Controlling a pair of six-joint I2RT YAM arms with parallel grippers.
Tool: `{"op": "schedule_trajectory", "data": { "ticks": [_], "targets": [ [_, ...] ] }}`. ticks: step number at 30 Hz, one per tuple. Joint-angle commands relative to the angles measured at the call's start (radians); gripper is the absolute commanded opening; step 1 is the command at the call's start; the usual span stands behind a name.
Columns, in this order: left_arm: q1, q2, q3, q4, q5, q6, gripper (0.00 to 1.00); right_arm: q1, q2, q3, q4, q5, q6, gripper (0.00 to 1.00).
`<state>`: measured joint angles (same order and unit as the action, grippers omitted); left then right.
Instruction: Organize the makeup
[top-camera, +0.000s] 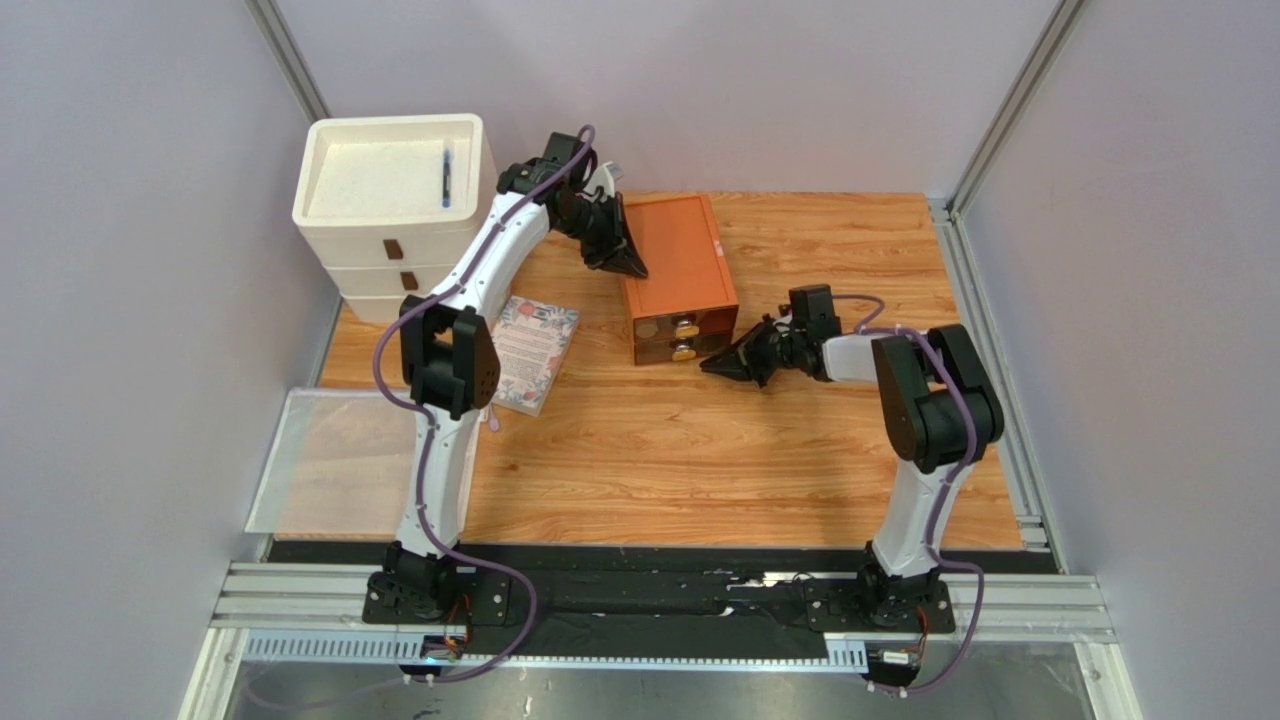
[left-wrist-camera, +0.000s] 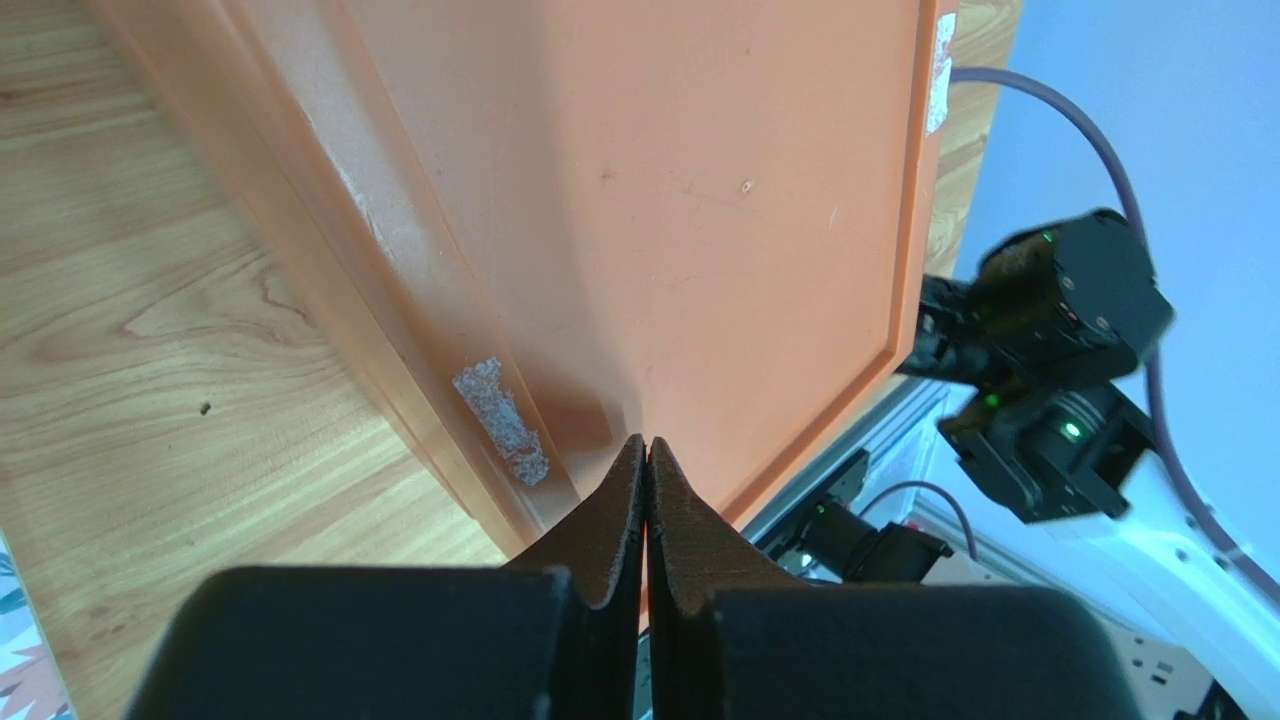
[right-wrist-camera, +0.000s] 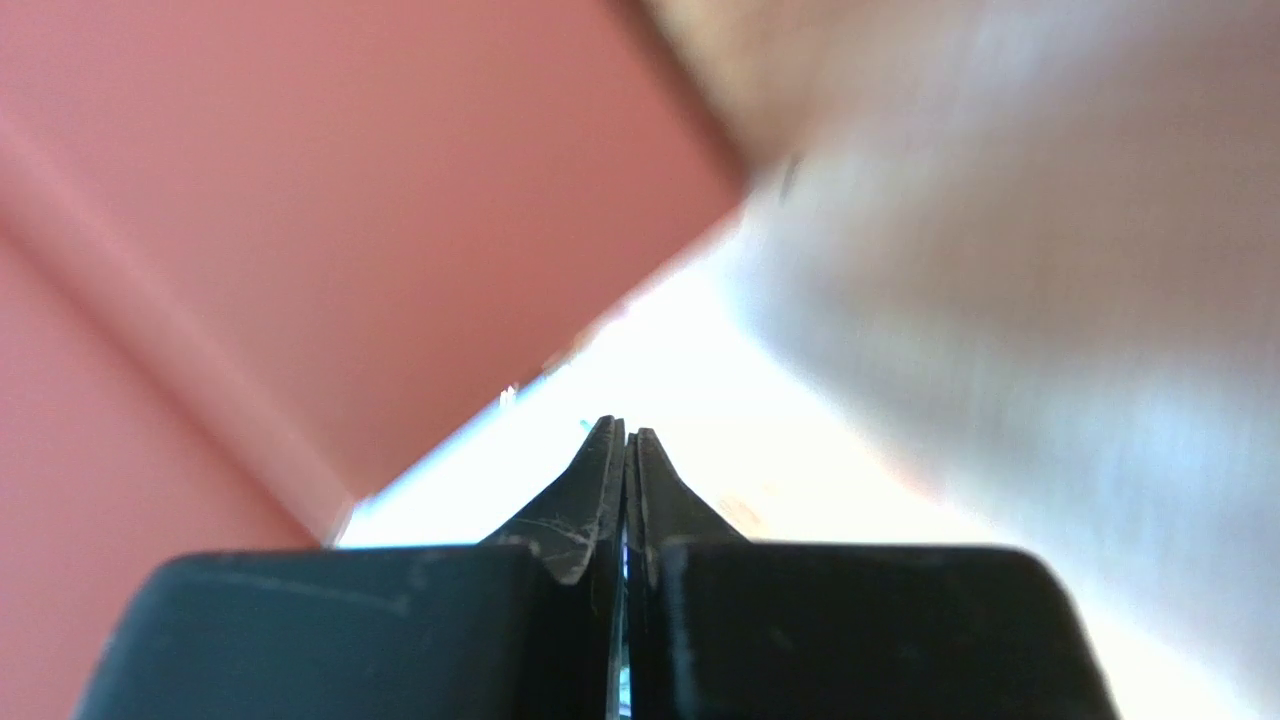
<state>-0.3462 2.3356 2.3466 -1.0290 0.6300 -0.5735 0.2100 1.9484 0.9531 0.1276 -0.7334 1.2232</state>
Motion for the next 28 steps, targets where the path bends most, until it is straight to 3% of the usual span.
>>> {"op": "schedule_trajectory", "data": {
  "ticks": [1, 6, 9, 10, 11, 12, 13, 14, 15, 18, 23, 28],
  "targets": [
    [0.004, -0.070, 0.043, 0.043, 0.004, 0.018, 0.00, -0.015, -0.195, -0.004, -0.256, 0.049, -0.172, 0.00],
    [0.004, -0.166, 0.043, 0.093, -0.019, 0.037, 0.00, -0.047, -0.353, 0.016, -0.477, 0.150, -0.381, 0.00],
    [0.004, -0.234, 0.013, 0.093, -0.047, 0.067, 0.21, -0.081, -0.427, 0.058, -0.614, 0.230, -0.462, 0.00],
    [0.004, -0.255, -0.004, 0.093, -0.053, 0.078, 0.29, -0.093, -0.457, 0.078, -0.685, 0.261, -0.520, 0.00],
    [0.004, -0.275, -0.022, 0.092, -0.064, 0.105, 0.47, -0.098, -0.470, 0.111, -0.716, 0.291, -0.549, 0.01],
    [0.004, -0.312, -0.059, 0.092, -0.064, 0.121, 0.65, -0.103, -0.483, 0.134, -0.744, 0.345, -0.583, 0.09],
    [0.006, -0.332, -0.081, 0.090, -0.062, 0.145, 0.89, -0.106, -0.502, 0.154, -0.797, 0.374, -0.637, 0.17],
    [0.009, -0.349, -0.102, 0.086, -0.062, 0.150, 0.97, -0.107, -0.511, 0.173, -0.822, 0.406, -0.665, 0.28],
    [0.010, -0.382, -0.145, 0.083, -0.062, 0.153, 1.00, -0.107, -0.519, 0.211, -0.844, 0.466, -0.688, 0.47],
    [0.013, -0.450, -0.237, 0.067, -0.082, 0.170, 1.00, -0.109, -0.545, 0.277, -0.908, 0.570, -0.763, 0.66],
    [0.013, -0.528, -0.354, 0.052, -0.112, 0.204, 1.00, -0.112, -0.611, 0.340, -0.945, 0.713, -0.824, 0.73],
    [0.013, -0.590, -0.403, 0.067, -0.102, 0.239, 0.99, -0.110, -0.655, 0.349, -0.933, 0.720, -0.831, 0.80]
  ]
}}
